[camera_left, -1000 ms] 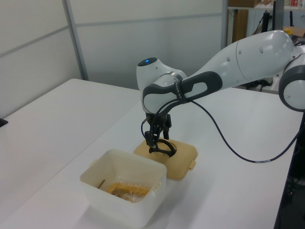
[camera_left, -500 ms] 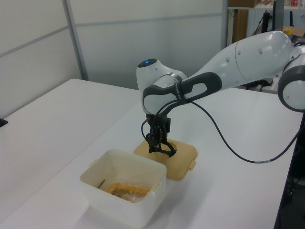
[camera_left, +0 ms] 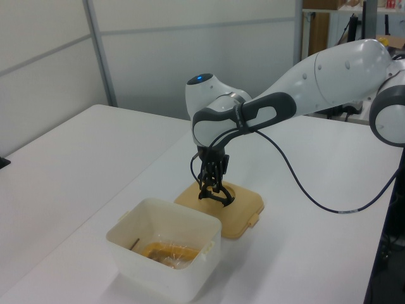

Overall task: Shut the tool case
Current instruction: 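Lift the tan lid up off the table by its handle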

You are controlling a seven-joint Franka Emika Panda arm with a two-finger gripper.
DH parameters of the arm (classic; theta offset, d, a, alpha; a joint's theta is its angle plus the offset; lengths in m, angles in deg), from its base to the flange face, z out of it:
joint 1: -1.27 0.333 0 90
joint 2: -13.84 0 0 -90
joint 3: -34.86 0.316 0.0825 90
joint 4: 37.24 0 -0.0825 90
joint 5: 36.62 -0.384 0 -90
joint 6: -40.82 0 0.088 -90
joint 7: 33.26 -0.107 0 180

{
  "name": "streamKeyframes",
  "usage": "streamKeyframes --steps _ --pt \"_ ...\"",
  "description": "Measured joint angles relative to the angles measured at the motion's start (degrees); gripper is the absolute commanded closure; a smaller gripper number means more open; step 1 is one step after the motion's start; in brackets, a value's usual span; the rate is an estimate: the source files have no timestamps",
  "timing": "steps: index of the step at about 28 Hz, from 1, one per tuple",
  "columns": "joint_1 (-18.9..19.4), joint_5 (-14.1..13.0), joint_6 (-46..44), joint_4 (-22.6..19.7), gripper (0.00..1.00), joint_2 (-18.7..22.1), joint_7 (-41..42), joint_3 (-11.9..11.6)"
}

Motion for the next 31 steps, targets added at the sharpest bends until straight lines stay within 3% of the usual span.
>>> streamKeyframes --steps 9,20,31 --pt "-0.8 0.0 -2.9 0.8 1.0 2.5 0.6 0.0" --pt "-1.0 -0.2 -13.2 5.8 1.0 7.0 1.4 0.0" --pt "-1.0 -0.4 -18.5 9.8 1.0 8.2 1.4 0.3"
